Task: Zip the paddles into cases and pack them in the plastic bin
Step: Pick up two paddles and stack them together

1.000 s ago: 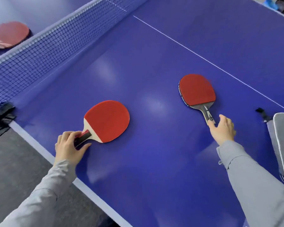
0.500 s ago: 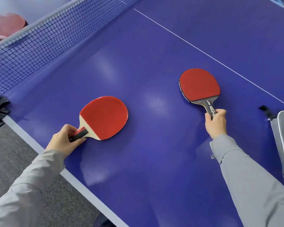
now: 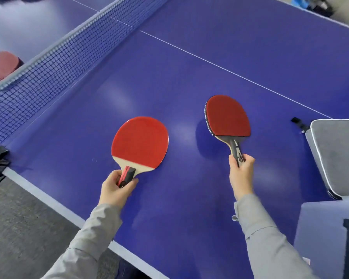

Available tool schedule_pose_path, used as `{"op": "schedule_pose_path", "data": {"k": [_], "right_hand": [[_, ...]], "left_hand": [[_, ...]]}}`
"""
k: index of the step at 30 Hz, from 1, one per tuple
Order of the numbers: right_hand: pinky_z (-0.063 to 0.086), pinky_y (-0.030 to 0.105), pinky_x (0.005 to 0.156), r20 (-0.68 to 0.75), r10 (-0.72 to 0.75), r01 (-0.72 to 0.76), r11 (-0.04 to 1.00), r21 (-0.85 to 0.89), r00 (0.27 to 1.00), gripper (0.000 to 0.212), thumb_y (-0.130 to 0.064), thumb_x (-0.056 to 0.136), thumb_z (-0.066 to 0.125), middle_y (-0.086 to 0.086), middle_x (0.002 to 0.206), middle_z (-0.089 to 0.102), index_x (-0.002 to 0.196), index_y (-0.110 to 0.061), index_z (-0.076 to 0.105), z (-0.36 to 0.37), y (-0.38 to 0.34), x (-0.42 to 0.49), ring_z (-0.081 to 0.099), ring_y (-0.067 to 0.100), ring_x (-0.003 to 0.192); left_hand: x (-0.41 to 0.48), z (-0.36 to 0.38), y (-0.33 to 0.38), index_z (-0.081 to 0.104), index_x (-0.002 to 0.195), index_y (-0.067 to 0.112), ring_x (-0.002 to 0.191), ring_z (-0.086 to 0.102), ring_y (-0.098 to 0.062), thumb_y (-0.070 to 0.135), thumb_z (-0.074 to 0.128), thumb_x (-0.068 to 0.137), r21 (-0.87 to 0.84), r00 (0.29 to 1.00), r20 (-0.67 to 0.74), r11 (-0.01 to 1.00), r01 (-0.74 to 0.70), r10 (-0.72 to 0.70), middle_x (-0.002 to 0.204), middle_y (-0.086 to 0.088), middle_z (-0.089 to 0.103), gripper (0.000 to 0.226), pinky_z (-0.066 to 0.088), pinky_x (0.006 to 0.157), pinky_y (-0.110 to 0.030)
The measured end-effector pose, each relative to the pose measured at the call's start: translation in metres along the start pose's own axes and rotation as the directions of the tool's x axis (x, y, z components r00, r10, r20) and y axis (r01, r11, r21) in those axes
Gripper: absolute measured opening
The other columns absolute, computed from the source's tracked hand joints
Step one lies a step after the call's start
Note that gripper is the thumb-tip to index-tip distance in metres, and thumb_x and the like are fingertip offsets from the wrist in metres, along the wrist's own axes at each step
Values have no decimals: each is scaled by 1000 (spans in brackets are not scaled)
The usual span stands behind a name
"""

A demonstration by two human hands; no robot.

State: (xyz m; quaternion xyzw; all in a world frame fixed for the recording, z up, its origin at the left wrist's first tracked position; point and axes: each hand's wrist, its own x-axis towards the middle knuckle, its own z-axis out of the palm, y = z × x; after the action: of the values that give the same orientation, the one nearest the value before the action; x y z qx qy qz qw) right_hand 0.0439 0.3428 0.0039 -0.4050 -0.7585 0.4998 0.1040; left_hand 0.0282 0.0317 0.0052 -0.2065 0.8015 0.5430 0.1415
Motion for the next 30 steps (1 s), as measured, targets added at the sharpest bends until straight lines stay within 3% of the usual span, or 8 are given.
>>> {"op": "schedule_pose_path", "data": {"k": [7, 11, 14, 16, 19, 24, 27, 30], "right_hand": [[42, 12, 53, -48, 168, -157, 973, 170, 985, 19, -24, 94, 54, -6, 82, 54, 107, -15, 43, 5, 5, -112, 50, 8, 66], [41, 5, 54, -104, 230, -204, 955, 217, 968, 17, -22, 94, 54, -6, 83, 56, 106, -15, 44, 26, 0, -151, 53, -6, 64], [41, 4, 57, -152, 283, -244, 941, 234, 947, 19, -22, 94, 54, -7, 86, 58, 107, -16, 42, 45, -4, -161, 55, 1, 71], [42, 5, 58, -180, 308, -259, 933, 250, 934, 19, -22, 94, 54, -8, 87, 59, 107, -14, 42, 57, -8, -160, 56, 3, 75], [45, 10, 60, -207, 335, -278, 924, 263, 919, 19, -21, 94, 54, -3, 91, 61, 107, -14, 42, 73, -13, -158, 57, 4, 78], [43, 9, 59, -300, 334, -264, 932, 249, 894, 20, -19, 91, 60, -4, 89, 63, 103, -20, 44, 96, -17, -162, 59, 2, 73], [44, 12, 65, -378, 278, -229, 958, 170, 883, 22, -20, 86, 67, -6, 92, 59, 100, -20, 51, 107, -18, -170, 58, 3, 80], [49, 33, 78, -421, 230, -215, 973, 84, 878, 25, -21, 82, 70, -5, 95, 55, 102, -13, 57, 117, -17, -175, 57, 17, 90]], "left_hand": [[-18, 60, 9, 55, 81, 13, 57, 42, -16, 14, 69, 78, -2, 986, 159, 999, 50, -49, 63, -1, 48, 15, 37, 52, -25], [-18, 83, 4, 55, 80, 20, 54, 42, -12, 18, 70, 77, 40, 962, 258, 996, 77, -85, 62, 4, 48, 15, 38, 50, -23], [-14, 94, 5, 53, 78, 23, 47, 38, -4, 23, 72, 75, 79, 946, 315, 996, 52, -74, 59, 10, 47, 19, 36, 45, -16], [-11, 97, 5, 53, 80, 24, 52, 42, -7, 25, 74, 75, 112, 925, 374, 993, 29, -69, 62, 9, 50, 21, 38, 50, -19], [-3, 92, 5, 57, 89, 22, 66, 51, -15, 16, 72, 80, 106, 823, 566, 994, -11, -51, 72, 2, 57, 19, 47, 59, -22], [14, 74, 5, 58, 115, 12, 88, 64, -14, -11, 52, 87, 1, 585, 805, 986, 168, -100, 96, -2, 68, 37, 51, 70, -16], [17, 71, 5, 60, 114, 7, 86, 68, -15, -10, 54, 87, -4, 531, 843, 985, 170, -88, 97, -7, 70, 33, 52, 70, -19], [19, 71, 6, 62, 113, 6, 89, 68, -20, -7, 58, 86, 13, 509, 856, 989, 150, -89, 98, -11, 70, 30, 55, 83, -29]]}}
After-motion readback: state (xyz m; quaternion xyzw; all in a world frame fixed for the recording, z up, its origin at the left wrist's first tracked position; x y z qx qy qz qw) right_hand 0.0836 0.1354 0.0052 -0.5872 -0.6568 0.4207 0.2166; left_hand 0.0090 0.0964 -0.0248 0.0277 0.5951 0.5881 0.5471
